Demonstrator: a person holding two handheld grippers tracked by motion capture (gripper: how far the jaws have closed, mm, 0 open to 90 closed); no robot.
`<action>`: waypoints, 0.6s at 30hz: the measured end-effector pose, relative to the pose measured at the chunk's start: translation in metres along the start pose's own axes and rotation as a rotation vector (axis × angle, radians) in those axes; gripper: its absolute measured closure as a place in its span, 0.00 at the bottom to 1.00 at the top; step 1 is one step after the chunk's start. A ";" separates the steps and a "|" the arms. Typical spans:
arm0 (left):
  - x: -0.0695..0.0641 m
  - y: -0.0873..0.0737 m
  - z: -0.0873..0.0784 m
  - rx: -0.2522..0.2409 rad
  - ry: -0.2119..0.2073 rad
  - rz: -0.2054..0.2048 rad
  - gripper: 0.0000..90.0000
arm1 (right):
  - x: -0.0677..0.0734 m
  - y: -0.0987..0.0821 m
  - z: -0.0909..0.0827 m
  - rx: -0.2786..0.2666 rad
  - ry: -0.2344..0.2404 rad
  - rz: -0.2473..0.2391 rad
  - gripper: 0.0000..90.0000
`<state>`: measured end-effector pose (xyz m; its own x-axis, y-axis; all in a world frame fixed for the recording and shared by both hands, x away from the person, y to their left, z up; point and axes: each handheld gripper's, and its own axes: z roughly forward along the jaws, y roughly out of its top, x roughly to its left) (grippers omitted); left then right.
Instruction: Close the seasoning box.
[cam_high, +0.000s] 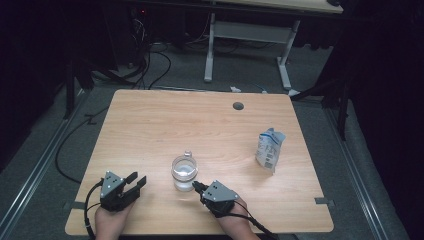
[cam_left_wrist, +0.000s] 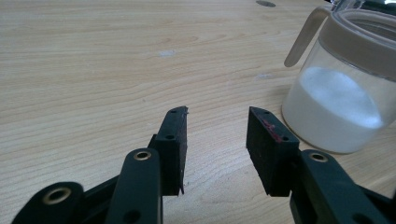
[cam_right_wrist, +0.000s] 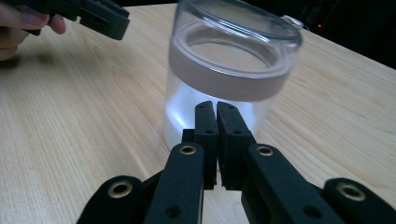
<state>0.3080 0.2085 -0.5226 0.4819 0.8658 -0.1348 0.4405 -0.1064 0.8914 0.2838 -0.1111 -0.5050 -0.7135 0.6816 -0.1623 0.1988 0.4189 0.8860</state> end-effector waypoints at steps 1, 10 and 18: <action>0.000 0.000 0.000 0.000 0.000 0.000 0.65 | -0.002 -0.001 -0.002 0.001 -0.007 0.002 0.96; 0.000 0.000 0.000 0.003 0.000 0.000 0.65 | -0.038 -0.024 -0.021 0.034 -0.080 0.084 0.87; 0.001 0.000 0.000 0.004 -0.004 -0.001 0.65 | -0.082 -0.053 -0.052 0.056 -0.186 0.187 0.75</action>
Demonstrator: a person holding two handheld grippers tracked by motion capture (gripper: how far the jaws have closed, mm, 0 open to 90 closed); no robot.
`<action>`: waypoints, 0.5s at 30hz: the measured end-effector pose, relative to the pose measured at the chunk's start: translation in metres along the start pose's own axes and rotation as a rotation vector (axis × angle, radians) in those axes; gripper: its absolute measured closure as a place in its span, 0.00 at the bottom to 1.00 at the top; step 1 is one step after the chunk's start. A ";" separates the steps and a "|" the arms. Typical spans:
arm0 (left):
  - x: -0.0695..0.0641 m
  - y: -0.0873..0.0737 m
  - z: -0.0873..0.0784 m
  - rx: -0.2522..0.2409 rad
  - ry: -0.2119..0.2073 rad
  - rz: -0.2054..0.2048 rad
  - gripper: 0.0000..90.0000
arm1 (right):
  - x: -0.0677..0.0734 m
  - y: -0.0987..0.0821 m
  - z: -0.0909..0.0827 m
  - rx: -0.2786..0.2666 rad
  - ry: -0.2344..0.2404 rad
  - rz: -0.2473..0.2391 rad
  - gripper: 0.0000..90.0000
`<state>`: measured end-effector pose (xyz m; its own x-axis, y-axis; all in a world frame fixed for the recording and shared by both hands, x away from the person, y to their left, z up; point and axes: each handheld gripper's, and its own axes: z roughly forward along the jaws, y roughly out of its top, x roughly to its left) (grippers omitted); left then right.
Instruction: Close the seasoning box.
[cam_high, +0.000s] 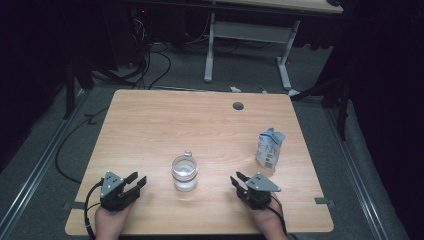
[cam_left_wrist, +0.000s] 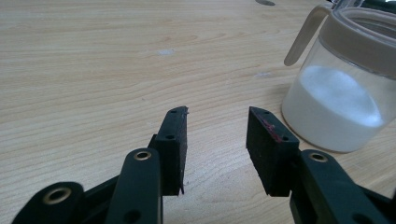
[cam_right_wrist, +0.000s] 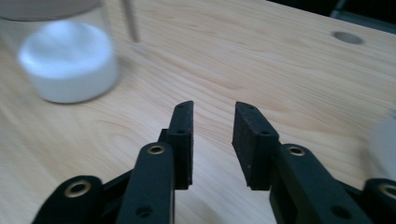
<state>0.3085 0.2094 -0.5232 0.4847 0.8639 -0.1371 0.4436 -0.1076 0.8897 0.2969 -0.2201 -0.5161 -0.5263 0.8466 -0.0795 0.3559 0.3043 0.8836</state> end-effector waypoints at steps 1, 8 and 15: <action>0.000 0.000 0.000 -0.002 0.001 -0.002 0.65 | -0.007 -0.003 -0.004 0.000 -0.018 0.012 0.73; 0.000 0.000 0.000 -0.003 0.003 -0.002 0.65 | -0.052 -0.023 -0.046 -0.019 -0.153 0.077 0.68; -0.002 0.001 0.002 -0.001 0.001 0.005 0.65 | -0.072 -0.036 -0.067 -0.028 -0.204 0.133 0.68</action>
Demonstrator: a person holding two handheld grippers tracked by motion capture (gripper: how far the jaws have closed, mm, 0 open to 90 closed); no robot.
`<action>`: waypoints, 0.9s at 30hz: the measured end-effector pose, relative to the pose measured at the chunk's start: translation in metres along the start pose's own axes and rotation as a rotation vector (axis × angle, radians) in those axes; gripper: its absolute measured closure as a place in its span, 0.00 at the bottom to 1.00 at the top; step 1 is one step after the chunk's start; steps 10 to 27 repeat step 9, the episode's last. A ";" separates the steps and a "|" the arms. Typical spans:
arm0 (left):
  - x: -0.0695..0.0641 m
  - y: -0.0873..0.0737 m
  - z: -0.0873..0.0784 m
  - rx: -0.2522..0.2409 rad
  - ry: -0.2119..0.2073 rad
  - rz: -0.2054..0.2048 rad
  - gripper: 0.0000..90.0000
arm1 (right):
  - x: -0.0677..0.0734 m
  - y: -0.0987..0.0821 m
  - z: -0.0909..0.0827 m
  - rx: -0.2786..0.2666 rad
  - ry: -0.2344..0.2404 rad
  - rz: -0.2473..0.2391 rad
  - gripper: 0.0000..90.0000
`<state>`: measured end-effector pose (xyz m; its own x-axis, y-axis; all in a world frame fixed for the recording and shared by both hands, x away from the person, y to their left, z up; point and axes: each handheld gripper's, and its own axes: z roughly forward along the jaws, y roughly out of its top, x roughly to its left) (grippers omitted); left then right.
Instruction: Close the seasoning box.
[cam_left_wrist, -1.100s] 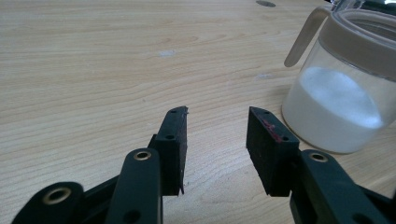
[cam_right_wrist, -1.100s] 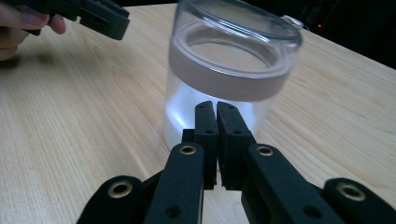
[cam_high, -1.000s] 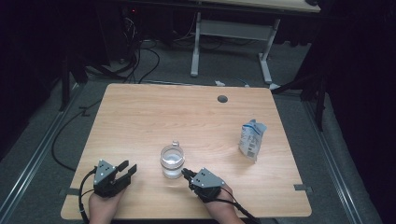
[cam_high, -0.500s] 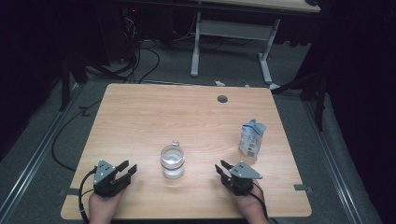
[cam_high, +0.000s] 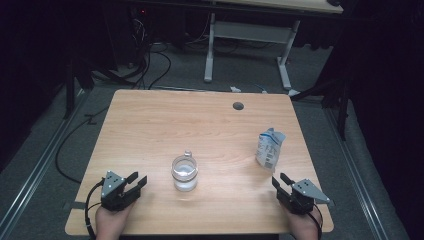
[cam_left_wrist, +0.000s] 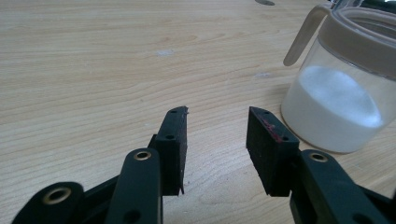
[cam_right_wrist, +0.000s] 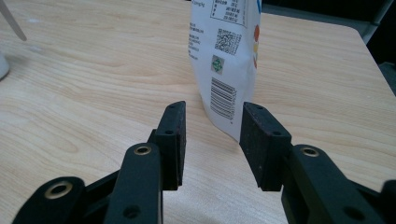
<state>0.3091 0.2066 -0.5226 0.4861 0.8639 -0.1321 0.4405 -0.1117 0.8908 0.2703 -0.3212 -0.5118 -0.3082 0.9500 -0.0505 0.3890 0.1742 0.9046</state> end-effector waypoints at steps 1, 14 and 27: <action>0.000 0.000 0.000 0.000 -0.001 0.002 0.65 | 0.000 0.001 0.000 -0.001 0.002 -0.002 0.67; 0.001 0.001 -0.001 -0.001 -0.001 -0.001 0.65 | 0.008 0.001 0.005 0.007 0.010 -0.025 0.67; 0.001 0.001 -0.001 -0.001 -0.001 -0.001 0.65 | 0.008 0.001 0.005 0.007 0.010 -0.025 0.67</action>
